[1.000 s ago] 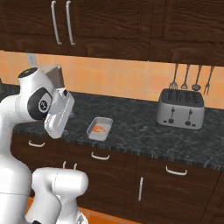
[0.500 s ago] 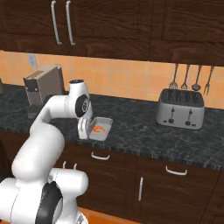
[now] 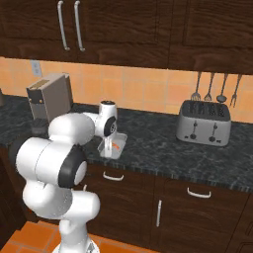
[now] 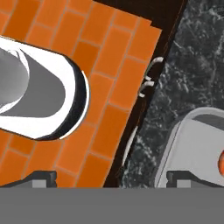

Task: Take the meat container that has the shrimp and place it on the second highest rack of the freezer. Then take the vegetable container that has the tomato and mushroom and place it on the highest rack of the freezer.

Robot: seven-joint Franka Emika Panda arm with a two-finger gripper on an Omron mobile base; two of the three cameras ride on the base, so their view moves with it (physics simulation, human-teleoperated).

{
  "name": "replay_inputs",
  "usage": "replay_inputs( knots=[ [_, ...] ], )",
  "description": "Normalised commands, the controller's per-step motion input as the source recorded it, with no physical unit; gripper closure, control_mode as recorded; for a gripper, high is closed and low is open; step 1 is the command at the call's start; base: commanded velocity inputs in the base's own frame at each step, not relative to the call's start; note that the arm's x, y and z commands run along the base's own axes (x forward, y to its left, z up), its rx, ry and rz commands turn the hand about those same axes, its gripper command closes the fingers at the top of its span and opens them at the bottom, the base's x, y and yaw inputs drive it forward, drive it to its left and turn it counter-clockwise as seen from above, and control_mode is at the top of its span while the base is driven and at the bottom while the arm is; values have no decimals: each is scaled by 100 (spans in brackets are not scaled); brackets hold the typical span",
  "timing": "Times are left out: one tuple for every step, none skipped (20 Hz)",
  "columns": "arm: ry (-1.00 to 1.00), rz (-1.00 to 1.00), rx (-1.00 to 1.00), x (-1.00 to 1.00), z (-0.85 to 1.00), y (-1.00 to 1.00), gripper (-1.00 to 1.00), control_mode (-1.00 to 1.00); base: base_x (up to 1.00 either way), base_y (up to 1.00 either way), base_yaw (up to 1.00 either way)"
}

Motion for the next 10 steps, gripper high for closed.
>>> replay_inputs(
  knots=[
    [0, -23, 0, 89, -79, 29, -100, -100, 0, 0, 0],
    [0, -23, 0, 99, -74, 26, -100, -100, 0, 0, 0],
    [0, -19, 0, 81, -75, 17, -100, -100, 0, 0, 0],
    [0, -18, 0, 73, -79, 11, -100, -100, 0, 0, 0],
    [0, -16, 0, 70, -79, 8, -100, -100, 0, 0, 0],
    [0, -13, 0, 76, -72, 0, -100, -100, 0, 0, 0],
    [-1, -12, 0, 80, -67, 0, -100, -100, 0, 0, 0],
    [-4, -8, 0, 81, -59, 0, -100, -100, 0, 0, 0],
    [-8, -5, 0, 71, -48, 0, -100, -100, 0, 0, 0],
    [-11, 0, 1, 49, -42, -9, -100, -100, 0, 0, 0]
  ],
)
